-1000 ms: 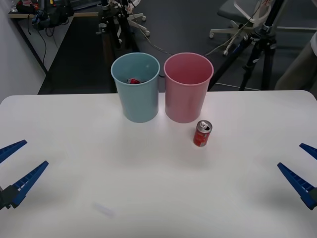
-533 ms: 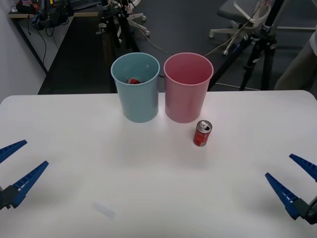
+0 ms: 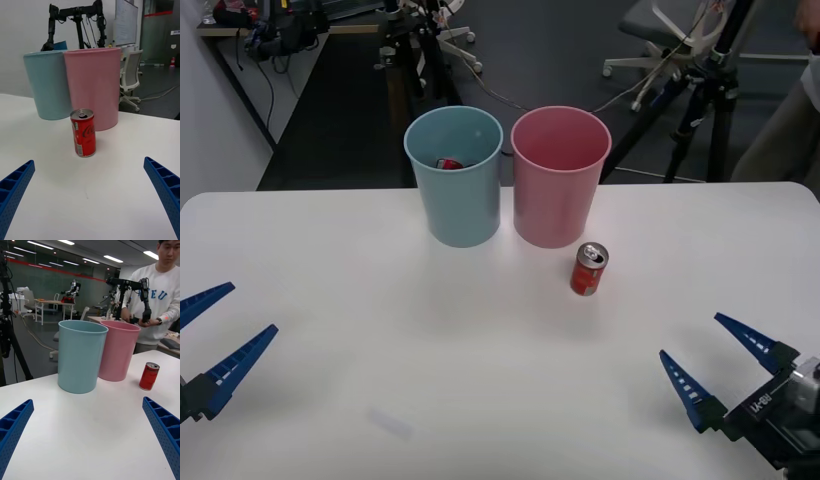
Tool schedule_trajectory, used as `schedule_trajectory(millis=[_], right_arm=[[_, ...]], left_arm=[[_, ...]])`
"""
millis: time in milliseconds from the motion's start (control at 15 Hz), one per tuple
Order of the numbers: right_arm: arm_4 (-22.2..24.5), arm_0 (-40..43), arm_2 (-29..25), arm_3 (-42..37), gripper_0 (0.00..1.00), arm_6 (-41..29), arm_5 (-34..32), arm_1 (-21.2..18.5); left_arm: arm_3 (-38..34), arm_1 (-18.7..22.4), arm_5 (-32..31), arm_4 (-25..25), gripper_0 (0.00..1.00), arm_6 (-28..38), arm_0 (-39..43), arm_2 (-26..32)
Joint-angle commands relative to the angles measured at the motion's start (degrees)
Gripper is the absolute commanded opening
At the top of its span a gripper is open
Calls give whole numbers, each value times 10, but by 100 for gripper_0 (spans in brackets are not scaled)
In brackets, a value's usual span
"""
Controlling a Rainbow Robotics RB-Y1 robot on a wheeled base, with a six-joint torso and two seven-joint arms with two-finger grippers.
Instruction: Grasp the object on the table and drop it into the matching bin: aluminum can to the light blue bin, PET bottle to the pink bin.
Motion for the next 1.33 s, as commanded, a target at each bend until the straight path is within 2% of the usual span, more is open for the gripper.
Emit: schedule_trajectory(millis=[67, 333, 533, 800, 1133, 1333], right_arm=[[0, -14, 37, 2, 100, 7, 43, 0], [-21, -85, 58, 99, 100, 26, 32, 1], [-26, -135, 59, 157, 100, 87, 33, 11], [-30, -172, 82, 188, 100, 118, 56, 20], [-37, -197, 127, 190, 100, 134, 122, 29], [-43, -226, 138, 223, 100, 142, 127, 32]], left_arm=[[0, 0, 0, 0, 100, 0, 0, 0], [0, 0, 0, 0, 100, 0, 0, 0], [0, 0, 0, 0, 100, 0, 0, 0], [0, 0, 0, 0, 100, 0, 0, 0], [0, 0, 0, 0, 100, 0, 0, 0], [0, 0, 0, 0, 100, 0, 0, 0]])
